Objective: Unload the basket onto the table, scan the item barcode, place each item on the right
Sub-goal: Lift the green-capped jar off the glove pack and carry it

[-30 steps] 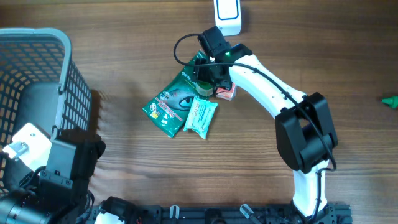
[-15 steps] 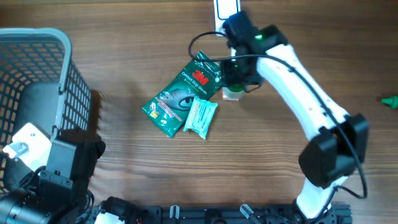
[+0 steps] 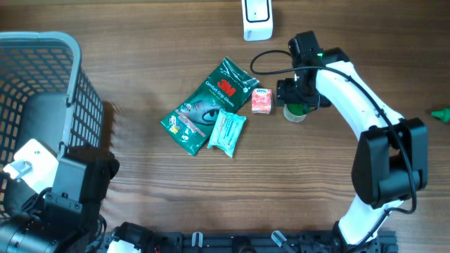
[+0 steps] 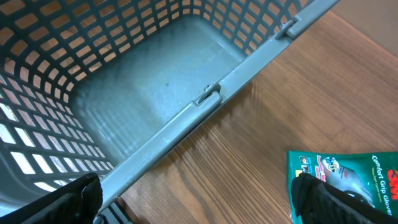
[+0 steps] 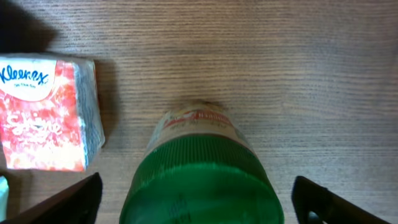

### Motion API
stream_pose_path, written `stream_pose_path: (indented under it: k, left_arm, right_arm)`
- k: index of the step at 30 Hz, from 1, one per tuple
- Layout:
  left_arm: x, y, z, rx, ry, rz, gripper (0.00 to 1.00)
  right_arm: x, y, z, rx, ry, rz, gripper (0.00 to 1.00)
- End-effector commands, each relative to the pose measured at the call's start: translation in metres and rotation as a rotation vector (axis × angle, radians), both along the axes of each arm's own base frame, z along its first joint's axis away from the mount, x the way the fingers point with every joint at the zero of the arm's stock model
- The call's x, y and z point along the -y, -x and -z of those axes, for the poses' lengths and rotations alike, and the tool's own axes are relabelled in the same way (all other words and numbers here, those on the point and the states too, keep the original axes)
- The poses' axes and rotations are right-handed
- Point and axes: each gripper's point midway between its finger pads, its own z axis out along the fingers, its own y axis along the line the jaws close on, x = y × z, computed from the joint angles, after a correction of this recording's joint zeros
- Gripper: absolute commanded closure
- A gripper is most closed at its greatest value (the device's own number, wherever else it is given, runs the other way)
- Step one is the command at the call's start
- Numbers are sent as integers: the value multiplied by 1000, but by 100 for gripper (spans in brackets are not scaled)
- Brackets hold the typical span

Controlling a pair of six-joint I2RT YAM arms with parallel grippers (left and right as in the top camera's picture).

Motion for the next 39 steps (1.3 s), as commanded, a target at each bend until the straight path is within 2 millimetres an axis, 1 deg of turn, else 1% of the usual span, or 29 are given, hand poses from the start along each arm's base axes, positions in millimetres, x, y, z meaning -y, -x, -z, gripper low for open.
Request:
stream_pose_path:
  k: [1,2,3,4,5,6,7,8,9,10,11,12,14,16,18,21,23,26,27,29,32,34,35,36,37,38,39]
  left_arm:
    - [-3,1,-2,15,-4,-23,0]
    - [-3,1,-2,15,-5,-23,0]
    - [-3,1,-2,15,-5,-23,0]
    - [-3,1,-2,15,-5,-23,0]
    - [-3,1,-2,15,-5,-23,0]
    - [-3,1,-2,15,-5,-23,0]
    - [-3,1,-2,15,-5,-23,0]
    - [-3,1,-2,15,-5,-23,0]
    - [-3,1,-2,15,-5,-23,0]
    - [-3,1,-2,15,-5,-23,0]
    - [-3,1,-2,15,-4,-23,0]
    - [-3,1,-2,15,-5,-23,0]
    - [-3,1,-2,15,-5,-23,0]
    - [-3,1,-2,15,-5,-23,0]
    - [-3,1,-2,15,-5,-23,0]
    - [-3,1,-2,15,-5,-23,0]
    - [-3,1,-2,15,-5,-23,0]
    - [-3,1,-2,15,-5,-23,0]
    - [-3,1,-2,15,-5,-23,0]
    - [-3,1,-2,15,-5,-23,0]
    - [-3,1,-2,15,-5,-23,0]
    - [-3,1,-2,15,-4,-23,0]
    - [-3,1,-2,15,-5,-23,0]
    - [-3,1,-2,15,-5,-23,0]
    - [-3,1,-2,15,-5,-23,0]
    - [-3,1,-2,15,-5,-23,0]
    - [-3,1,-2,15,-5,-23,0]
  right_arm:
    - [-10,-12,-44,42,-58,66,0]
    - [-10,-11,-62,42,-68,128,0]
    - [-8,-7,-75,34,-79,225,0]
    - [-8,-6,-82,31,-88,297,0]
    - [-8,-9,-87,48,-94,289,0]
    - [-8,-20,-89,90,-77,184,0]
    - [-9,-25,-88,106,-53,27,0]
    - [-10,-29,-86,116,-14,-181,0]
    - [-9,-25,-80,96,24,-360,0]
    - [-9,-24,-76,87,40,-438,0]
    - [-9,-24,-71,85,47,-476,0]
    - [-9,-25,-59,88,55,-513,0]
    - [-9,-18,-44,62,58,-572,0]
    - [-19,-2,-24,20,-7,-695,0]
    - [-20,4,-12,3,-21,-704,0]
    - [-18,8,-1,-4,-20,-703,1]
    - [-15,8,0,-9,-21,-690,1]
    - [-4,4,0,-6,-20,-624,18]
    - [4,1,0,-4,0,-566,23]
    - [18,-3,0,1,41,-449,26]
    - [21,-4,0,8,24,-293,30]
    - [21,-4,-1,12,-1,-129,32]
    - [21,-2,-1,10,-16,-27,30]
    - [21,1,-2,1,-34,113,29]
    - [20,4,-3,-14,-59,229,24]
    - [12,5,-6,-27,-105,256,22]
    - [2,6,-11,-43,-164,250,15]
